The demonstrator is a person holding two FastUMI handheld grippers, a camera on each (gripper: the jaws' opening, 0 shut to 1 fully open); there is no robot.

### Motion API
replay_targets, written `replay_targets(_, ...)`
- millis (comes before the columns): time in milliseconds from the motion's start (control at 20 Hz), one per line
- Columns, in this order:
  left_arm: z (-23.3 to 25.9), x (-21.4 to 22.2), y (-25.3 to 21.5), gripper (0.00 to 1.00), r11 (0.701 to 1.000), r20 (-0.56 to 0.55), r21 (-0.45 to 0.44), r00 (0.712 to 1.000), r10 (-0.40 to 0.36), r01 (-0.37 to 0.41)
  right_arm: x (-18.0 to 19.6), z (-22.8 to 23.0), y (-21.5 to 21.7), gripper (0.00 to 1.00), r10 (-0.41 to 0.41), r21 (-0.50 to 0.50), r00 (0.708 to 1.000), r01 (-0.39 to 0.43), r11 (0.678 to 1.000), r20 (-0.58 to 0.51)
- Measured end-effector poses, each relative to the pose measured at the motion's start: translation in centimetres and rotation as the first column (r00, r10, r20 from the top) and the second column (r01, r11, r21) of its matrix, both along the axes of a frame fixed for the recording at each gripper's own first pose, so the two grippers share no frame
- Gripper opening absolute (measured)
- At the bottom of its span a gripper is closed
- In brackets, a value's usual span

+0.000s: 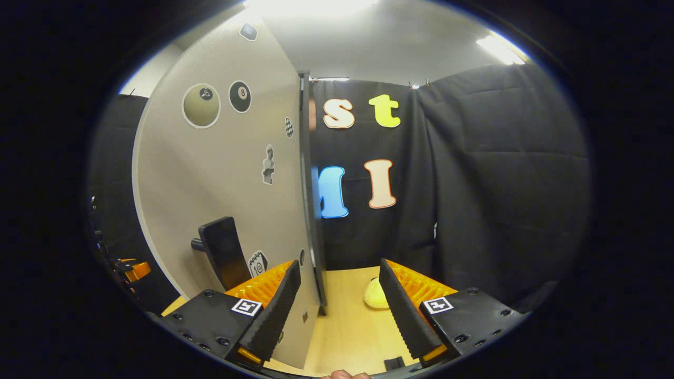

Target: Open the cabinet door with the right hand, grasp the bottle in the cabinet with the left hand and place it on the coaster, then close the cabinet door with the right hand.

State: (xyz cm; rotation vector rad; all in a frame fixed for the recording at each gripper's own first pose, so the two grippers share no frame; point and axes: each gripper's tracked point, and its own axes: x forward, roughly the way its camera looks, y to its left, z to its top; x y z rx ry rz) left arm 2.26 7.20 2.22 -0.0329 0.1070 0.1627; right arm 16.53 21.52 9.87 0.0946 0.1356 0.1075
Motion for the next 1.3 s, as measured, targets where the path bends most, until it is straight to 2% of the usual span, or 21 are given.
replay_targets(150,0.3,0.1,1.3,0.88,1.0,0.015,-0.006,1.0,-0.023,0.024,0.1,0.0,4.3,0.95,0.061,0.037,0.998,-0.061,0.997,-0.002)
replay_targets(200,0.2,0.1,1.6,0.85,1.0,0.014,0.0,0.999,-0.031,0.031,0.1,0.2,5.3,0.88,0.072,0.031,0.997,-0.072,0.997,0.004)
replay_targets(350,-0.3,-0.3,2.4,0.88,0.999,0.007,0.002,0.999,-0.05,0.05,0.6,0.2,8.4,0.88,0.11,0.021,0.994,-0.11,0.994,0.008)
replay_targets(500,-1.0,-0.9,3.3,0.88,0.998,-0.007,0.003,0.998,-0.068,0.068,1.5,0.4,10.7,0.89,0.146,0.058,0.989,-0.146,0.988,0.015)
replay_targets(550,-1.2,-1.2,3.8,0.88,0.998,-0.011,0.005,0.998,-0.067,0.067,2.1,0.2,11.9,0.96,0.163,0.073,0.986,-0.164,0.984,0.014)
replay_targets(800,-0.9,-1.9,5.7,0.88,0.998,-0.005,0.003,0.998,-0.058,0.058,1.8,-1.2,18.3,0.96,0.306,0.075,0.952,-0.305,0.949,-0.001)
replay_targets(950,-0.5,-1.9,6.1,0.88,0.999,-0.002,0.012,0.999,-0.047,0.047,0.4,-2.3,18.7,0.97,0.32,0.01,0.948,-0.32,0.947,0.001)
replay_targets(1050,-0.4,-1.6,5.4,0.88,0.999,-0.002,0.008,0.999,-0.049,0.049,-0.3,-2.8,17.9,0.97,0.308,0.024,0.952,-0.307,0.951,0.001)
replay_targets(1100,-0.3,-1.3,4.7,0.85,0.998,-0.001,0.004,0.998,-0.055,0.055,-0.5,-3.0,17.0,0.97,0.294,0.039,0.956,-0.294,0.955,-0.004)
replay_targets(1150,0.0,-1.1,4.1,0.92,0.998,0.005,0.001,0.998,-0.057,0.057,-0.6,-3.1,16.0,0.97,0.276,0.053,0.961,-0.275,0.96,-0.007)
replay_targets(1200,0.5,-0.7,3.3,0.91,0.998,0.012,-0.003,0.998,-0.057,0.057,-0.6,-3.1,14.8,0.97,0.256,0.064,0.967,-0.255,0.965,-0.01)
replay_targets(1250,0.8,-0.5,2.3,0.85,0.998,0.018,-0.007,0.998,-0.058,0.058,-0.5,-3.3,13.5,0.97,0.235,0.077,0.972,-0.234,0.969,-0.014)
replay_targets(1300,1.3,-0.1,1.5,0.88,0.998,0.023,-0.008,0.998,-0.057,0.057,-0.6,-3.4,12.0,0.97,0.211,0.088,0.977,-0.209,0.974,-0.014)
